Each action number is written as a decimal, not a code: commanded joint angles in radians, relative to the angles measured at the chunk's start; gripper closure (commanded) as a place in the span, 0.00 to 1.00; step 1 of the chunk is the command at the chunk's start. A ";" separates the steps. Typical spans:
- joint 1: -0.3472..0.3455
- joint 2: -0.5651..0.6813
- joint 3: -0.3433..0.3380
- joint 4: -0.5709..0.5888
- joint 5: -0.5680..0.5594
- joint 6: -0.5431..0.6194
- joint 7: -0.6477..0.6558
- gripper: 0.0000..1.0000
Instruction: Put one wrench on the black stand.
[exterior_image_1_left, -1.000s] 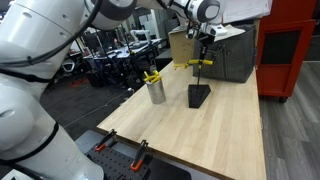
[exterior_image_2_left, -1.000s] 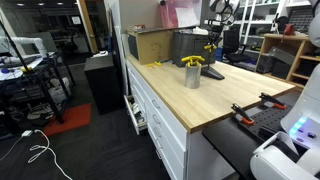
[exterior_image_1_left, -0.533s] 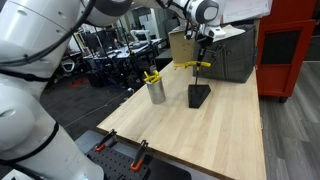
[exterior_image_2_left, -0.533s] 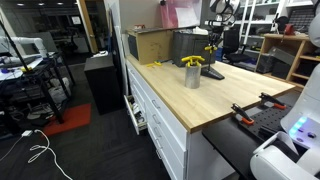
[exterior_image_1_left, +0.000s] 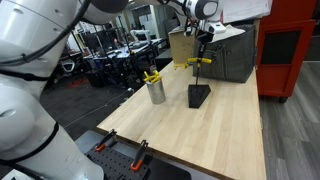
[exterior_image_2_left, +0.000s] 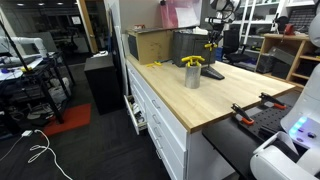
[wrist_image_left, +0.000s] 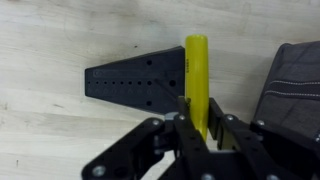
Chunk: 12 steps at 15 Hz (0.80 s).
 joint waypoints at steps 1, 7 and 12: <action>0.006 -0.036 -0.005 -0.036 0.004 0.015 0.016 0.94; 0.015 -0.011 -0.005 -0.002 0.000 0.023 0.022 0.94; 0.018 0.010 -0.012 0.018 -0.010 0.031 0.029 0.94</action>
